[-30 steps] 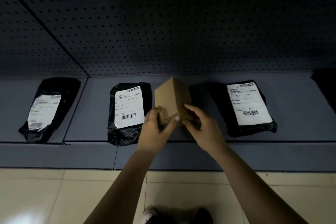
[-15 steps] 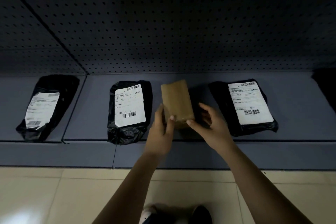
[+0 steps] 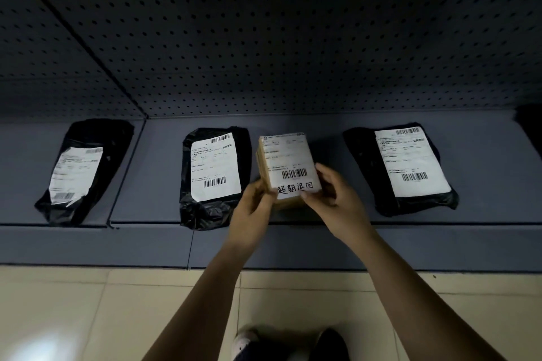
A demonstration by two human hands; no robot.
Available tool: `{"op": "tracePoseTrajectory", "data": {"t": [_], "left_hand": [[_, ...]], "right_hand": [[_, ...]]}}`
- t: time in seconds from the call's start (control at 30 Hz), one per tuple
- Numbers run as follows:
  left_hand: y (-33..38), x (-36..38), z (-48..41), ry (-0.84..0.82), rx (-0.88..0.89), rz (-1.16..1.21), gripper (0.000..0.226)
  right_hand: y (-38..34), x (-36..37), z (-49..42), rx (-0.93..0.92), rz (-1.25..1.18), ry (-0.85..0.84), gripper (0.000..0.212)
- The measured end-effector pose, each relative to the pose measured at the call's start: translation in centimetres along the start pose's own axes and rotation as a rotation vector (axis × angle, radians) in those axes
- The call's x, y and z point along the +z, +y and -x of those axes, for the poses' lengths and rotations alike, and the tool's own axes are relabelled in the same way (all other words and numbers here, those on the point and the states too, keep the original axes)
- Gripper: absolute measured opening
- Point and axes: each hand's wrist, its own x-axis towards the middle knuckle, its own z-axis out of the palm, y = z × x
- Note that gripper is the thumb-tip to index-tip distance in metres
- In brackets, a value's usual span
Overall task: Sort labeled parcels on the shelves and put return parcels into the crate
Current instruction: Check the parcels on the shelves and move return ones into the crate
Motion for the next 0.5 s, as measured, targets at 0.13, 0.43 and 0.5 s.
{"op": "tracePoseTrajectory", "data": {"t": [0.13, 0.43, 0.5], "left_hand": [[-0.5, 0.9, 0.1, -0.034, -0.036, 0.065, 0.026], [0.1, 1.2, 2.6, -0.062, 0.032, 0.068, 0.032], [0.8, 0.9, 3.8, -0.079, 0.047, 0.070, 0.031]], "right_hand": [[0.8, -0.4, 0.3, 0.028, -0.054, 0.033, 0.050], [0.9, -1.4, 1.8, 0.109, -0.393, 0.005, 0.021], [0.5, -2.0, 3.3, 0.079, -0.399, -0.012, 0.024]]}}
